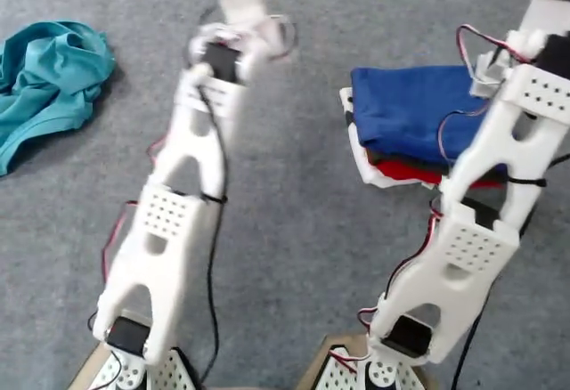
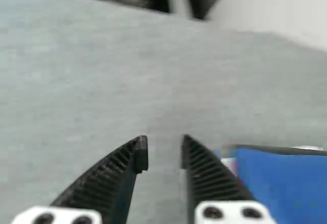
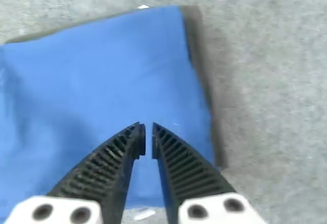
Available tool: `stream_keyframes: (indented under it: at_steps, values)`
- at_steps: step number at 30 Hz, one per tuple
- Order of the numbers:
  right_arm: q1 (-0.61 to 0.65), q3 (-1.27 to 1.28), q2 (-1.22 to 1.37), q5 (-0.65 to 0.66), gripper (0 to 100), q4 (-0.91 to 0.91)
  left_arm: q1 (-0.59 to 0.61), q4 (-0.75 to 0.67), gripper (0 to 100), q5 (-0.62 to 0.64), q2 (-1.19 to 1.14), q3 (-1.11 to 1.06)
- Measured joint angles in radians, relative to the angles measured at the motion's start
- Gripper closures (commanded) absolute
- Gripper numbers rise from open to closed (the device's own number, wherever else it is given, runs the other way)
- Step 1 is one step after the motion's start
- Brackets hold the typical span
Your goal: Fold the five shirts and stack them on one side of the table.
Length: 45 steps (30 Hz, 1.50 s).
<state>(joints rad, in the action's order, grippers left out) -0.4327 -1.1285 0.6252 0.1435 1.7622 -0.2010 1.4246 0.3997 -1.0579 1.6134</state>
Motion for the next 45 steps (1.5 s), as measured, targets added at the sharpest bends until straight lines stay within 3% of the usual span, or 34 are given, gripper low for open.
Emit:
stream_keyframes:
  at_steps: [7,12,16,24,34,37,40,45]
  values:
    - [0.066,0.038,-0.095,-0.012,98.4,0.0,0.397,0.287,95,-0.206,0.0,0.0]
    - [0.166,0.245,-0.273,-0.012,98.4,0.0,0.704,0.324,77,-0.25,0.0,0.002]
    - [0.252,0.446,-0.368,-0.02,98.4,0.0,0.859,0.328,77,-0.236,0.0,0.002]
    - [0.35,0.591,-0.394,-0.135,98.4,-0.025,0.982,0.328,77,-0.236,-0.021,-0.1]
    - [0.405,0.591,-0.394,-0.144,98.4,-0.025,0.984,0.328,77,-0.252,-0.183,-0.153]
    - [0.407,0.591,-0.394,-0.144,98.4,-0.009,0.977,0.328,84,-0.253,-0.204,-0.152]
    - [0.407,0.606,-0.394,-0.144,98.4,-0.008,0.954,0.328,97,-0.262,-0.213,-0.143]
    - [0.407,0.663,-0.394,-0.144,98.4,-0.008,0.918,0.328,97,-0.265,-0.215,-0.143]
